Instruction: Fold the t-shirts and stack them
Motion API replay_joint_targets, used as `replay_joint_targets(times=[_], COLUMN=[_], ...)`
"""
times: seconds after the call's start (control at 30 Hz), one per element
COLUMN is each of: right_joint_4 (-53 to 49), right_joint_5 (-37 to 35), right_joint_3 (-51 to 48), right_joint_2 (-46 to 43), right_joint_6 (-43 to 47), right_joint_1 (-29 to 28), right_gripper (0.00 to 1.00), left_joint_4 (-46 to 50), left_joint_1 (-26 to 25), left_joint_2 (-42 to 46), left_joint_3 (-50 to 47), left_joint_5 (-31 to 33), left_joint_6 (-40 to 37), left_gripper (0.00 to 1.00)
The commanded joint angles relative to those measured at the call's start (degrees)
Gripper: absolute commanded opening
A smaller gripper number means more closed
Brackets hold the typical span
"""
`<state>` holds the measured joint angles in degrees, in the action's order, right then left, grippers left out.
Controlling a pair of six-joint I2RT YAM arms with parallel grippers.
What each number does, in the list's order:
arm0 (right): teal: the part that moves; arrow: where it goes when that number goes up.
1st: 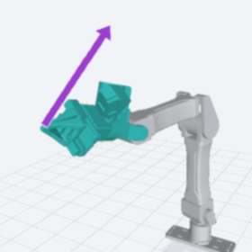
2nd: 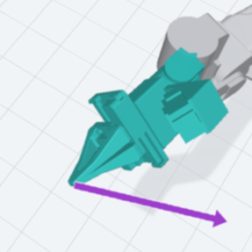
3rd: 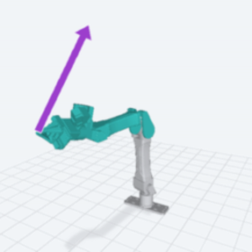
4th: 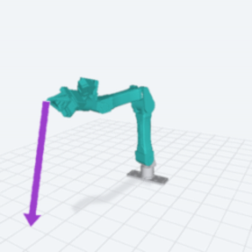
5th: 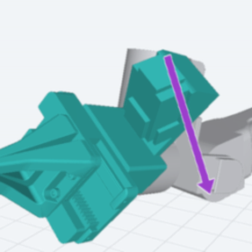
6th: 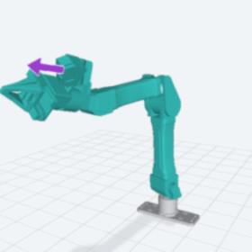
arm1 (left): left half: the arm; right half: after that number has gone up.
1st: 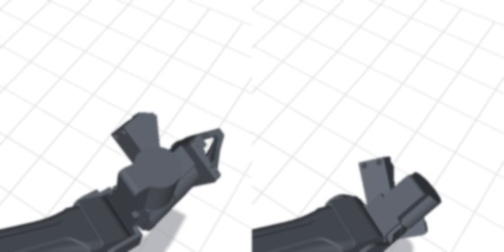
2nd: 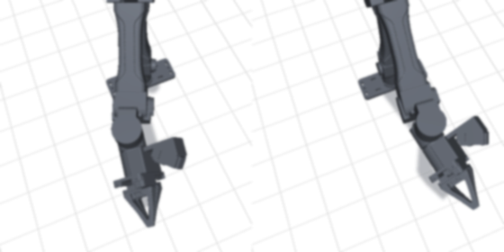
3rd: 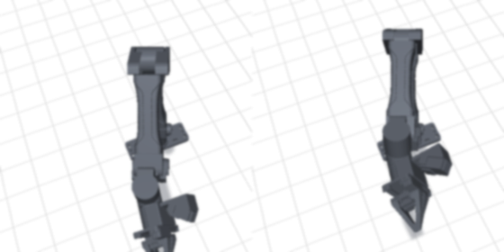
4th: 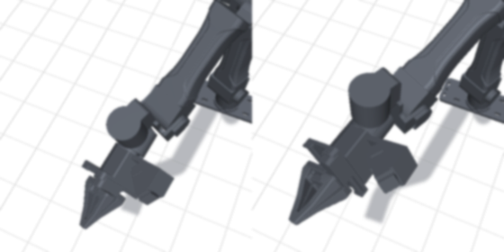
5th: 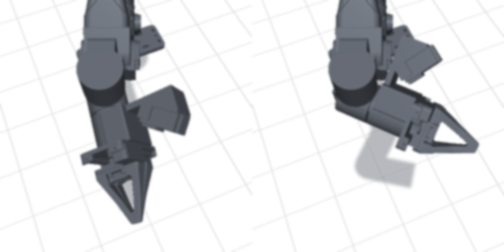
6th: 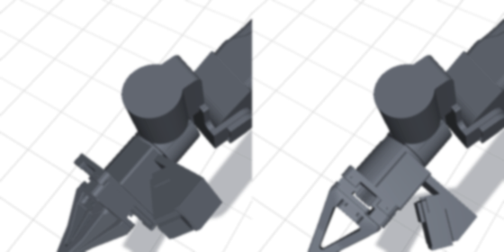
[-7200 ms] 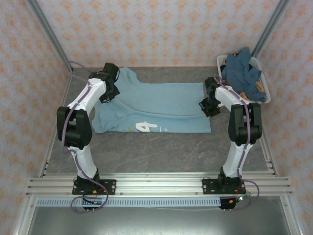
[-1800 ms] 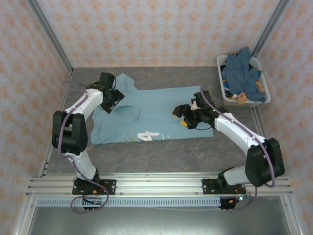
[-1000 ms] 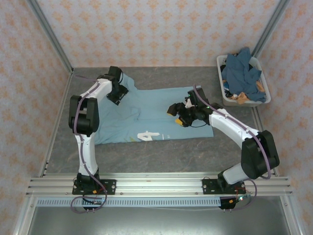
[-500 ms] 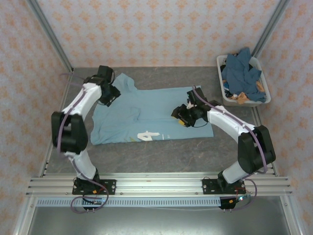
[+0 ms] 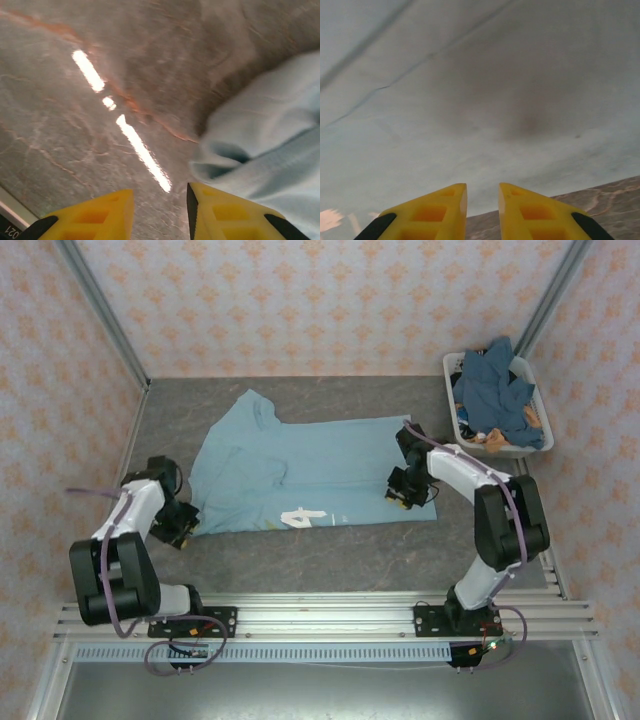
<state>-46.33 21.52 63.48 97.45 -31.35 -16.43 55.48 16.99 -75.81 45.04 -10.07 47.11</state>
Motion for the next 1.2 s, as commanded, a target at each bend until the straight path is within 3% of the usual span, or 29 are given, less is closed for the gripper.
replay_joint_targets(times=[0.0,0.1,0.3,0.43,0.53,0.63,0.77,1.03,1.17], right_joint_4=[-4.6,-5.0,-5.0,-4.7,-5.2,-6.8,-8.7,-8.2,-8.5], right_joint_5=[-5.0,-6.5,-7.9,-8.4,-9.5,-12.1,-15.5,-15.2,-14.5], right_joint_3=[-0.1,0.0,-0.8,-1.1,-1.1,-0.8,-0.7,-1.4,-1.3], right_joint_2=[1.9,2.6,3.7,4.1,4.6,5.3,6.5,7.1,6.4], right_joint_6=[2.0,2.2,1.8,1.2,1.0,0.9,1.0,1.4,1.4], right_joint_1=[0.1,0.1,0.2,0.2,0.2,0.2,0.2,0.2,0.2], right_gripper=[0.23,0.22,0.22,0.22,0.22,0.20,0.15,0.14,0.14], left_joint_4=[-3.8,-6.3,-11.9,-14.1,-13.6,-9.8,-5.5,-4.6,-5.3], left_joint_1=[2.1,2.1,2.1,2.1,2.1,2.3,3.5,5.9,6.0], left_joint_2=[0.3,-0.8,-2.5,-4.0,-4.7,-5.9,-5.7,-11.0,-11.5], left_joint_3=[-1.4,-1.2,-4.5,-5.0,-2.6,1.5,4.1,4.0,3.2], left_joint_5=[-3.1,-4.1,-10.0,-10.4,-8.2,-4.0,0.6,0.2,-0.4], left_joint_6=[2.2,5.2,11.8,13.5,13.5,11.6,9.8,7.3,7.8], left_gripper=[0.39,0.45,0.43,0.41,0.31,0.11,0.00,0.00,0.12])
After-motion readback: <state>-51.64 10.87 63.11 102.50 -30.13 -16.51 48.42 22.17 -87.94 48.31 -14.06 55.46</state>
